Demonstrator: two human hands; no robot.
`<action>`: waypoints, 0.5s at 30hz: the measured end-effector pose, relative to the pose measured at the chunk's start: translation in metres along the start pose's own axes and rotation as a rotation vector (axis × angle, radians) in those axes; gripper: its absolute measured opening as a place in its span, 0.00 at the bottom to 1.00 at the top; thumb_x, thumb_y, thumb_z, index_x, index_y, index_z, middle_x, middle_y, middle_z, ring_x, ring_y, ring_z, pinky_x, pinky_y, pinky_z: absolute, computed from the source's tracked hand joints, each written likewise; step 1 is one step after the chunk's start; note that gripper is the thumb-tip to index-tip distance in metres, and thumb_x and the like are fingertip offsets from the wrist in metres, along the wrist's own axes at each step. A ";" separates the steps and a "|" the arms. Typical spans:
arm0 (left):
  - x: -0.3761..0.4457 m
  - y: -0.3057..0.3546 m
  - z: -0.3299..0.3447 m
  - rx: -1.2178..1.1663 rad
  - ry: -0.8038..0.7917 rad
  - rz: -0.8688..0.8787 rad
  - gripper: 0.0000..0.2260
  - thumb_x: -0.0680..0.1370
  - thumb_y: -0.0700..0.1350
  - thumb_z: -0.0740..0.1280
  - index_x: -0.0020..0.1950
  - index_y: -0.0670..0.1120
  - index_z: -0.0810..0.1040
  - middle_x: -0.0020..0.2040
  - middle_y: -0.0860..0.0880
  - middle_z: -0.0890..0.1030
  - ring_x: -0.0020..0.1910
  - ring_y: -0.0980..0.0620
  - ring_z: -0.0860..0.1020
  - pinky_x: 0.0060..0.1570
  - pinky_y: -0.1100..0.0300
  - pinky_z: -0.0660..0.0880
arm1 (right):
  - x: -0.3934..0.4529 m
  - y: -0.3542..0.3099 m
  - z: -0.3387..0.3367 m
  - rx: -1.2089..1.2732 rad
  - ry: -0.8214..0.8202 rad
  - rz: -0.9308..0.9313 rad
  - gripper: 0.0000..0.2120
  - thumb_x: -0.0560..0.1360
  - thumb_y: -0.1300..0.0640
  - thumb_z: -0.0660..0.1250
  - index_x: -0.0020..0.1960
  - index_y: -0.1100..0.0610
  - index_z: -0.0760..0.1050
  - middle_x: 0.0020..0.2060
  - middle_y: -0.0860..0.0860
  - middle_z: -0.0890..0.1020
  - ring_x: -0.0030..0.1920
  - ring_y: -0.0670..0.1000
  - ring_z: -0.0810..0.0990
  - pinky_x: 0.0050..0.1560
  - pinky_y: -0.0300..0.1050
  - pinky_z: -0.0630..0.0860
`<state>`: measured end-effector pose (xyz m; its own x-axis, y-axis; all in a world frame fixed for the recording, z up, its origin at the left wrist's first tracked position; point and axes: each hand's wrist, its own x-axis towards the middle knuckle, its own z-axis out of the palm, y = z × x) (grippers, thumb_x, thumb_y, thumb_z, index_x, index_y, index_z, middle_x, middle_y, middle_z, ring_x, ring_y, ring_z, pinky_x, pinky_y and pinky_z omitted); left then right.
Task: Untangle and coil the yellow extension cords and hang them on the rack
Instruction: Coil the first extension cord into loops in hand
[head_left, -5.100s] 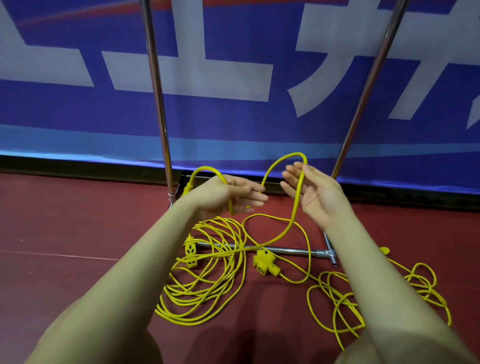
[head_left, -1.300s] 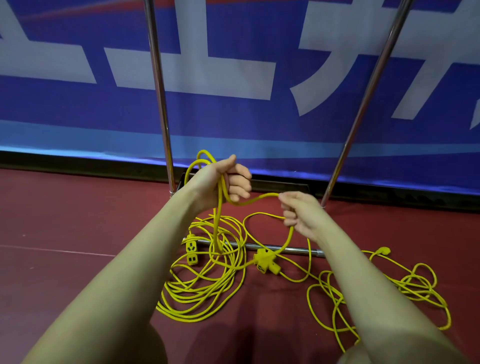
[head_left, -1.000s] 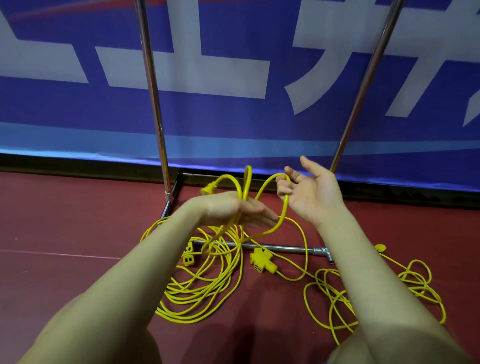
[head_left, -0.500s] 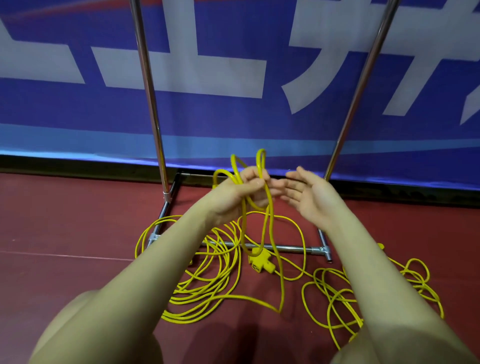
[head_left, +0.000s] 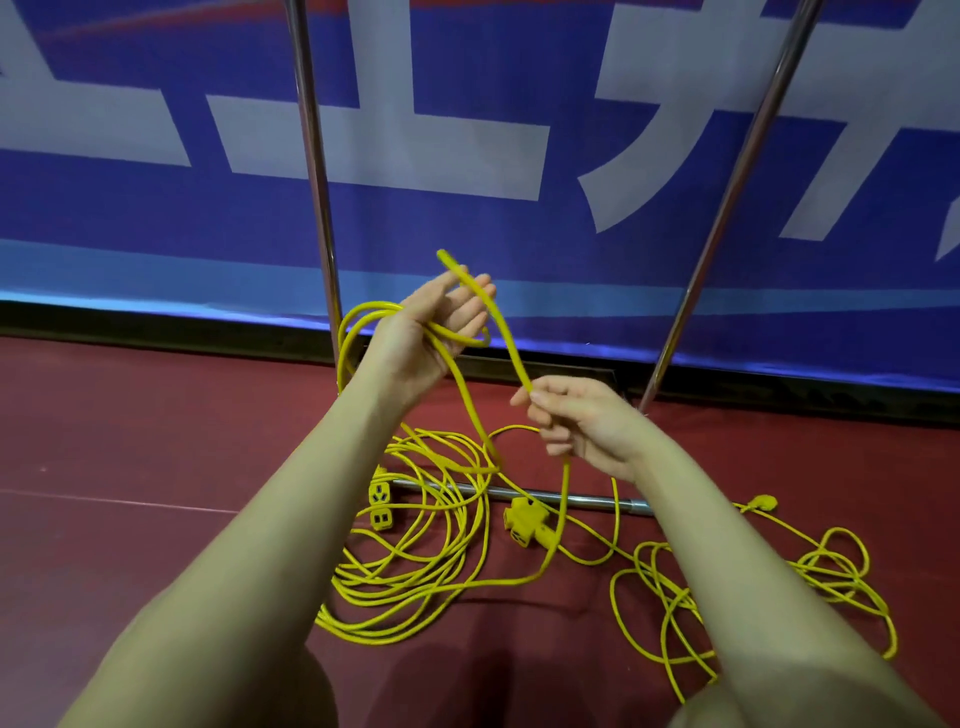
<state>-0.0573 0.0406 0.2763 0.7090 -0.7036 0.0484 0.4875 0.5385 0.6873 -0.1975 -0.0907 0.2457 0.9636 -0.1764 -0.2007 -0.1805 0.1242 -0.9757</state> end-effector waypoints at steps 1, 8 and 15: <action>0.000 0.001 -0.003 0.059 0.014 -0.017 0.10 0.82 0.41 0.56 0.56 0.42 0.75 0.50 0.44 0.83 0.49 0.49 0.83 0.53 0.58 0.78 | 0.001 -0.002 -0.001 0.051 0.052 -0.030 0.10 0.81 0.62 0.55 0.48 0.61 0.75 0.27 0.47 0.68 0.23 0.42 0.62 0.26 0.34 0.58; 0.000 0.002 -0.009 0.246 -0.003 -0.026 0.15 0.83 0.47 0.52 0.53 0.41 0.76 0.25 0.51 0.72 0.17 0.58 0.61 0.20 0.67 0.62 | 0.006 0.000 -0.016 -0.028 0.389 -0.063 0.11 0.83 0.57 0.53 0.53 0.59 0.73 0.24 0.48 0.61 0.20 0.42 0.56 0.20 0.33 0.53; -0.007 -0.011 -0.006 0.636 -0.196 -0.403 0.22 0.83 0.49 0.49 0.45 0.37 0.76 0.25 0.46 0.77 0.14 0.56 0.64 0.17 0.69 0.57 | 0.008 -0.008 -0.020 0.433 0.397 -0.049 0.10 0.81 0.62 0.55 0.47 0.63 0.72 0.22 0.48 0.65 0.18 0.41 0.59 0.18 0.31 0.54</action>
<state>-0.0644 0.0424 0.2645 0.4067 -0.8897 -0.2071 0.2603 -0.1045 0.9598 -0.1919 -0.1126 0.2498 0.8063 -0.5338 -0.2550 0.0397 0.4789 -0.8770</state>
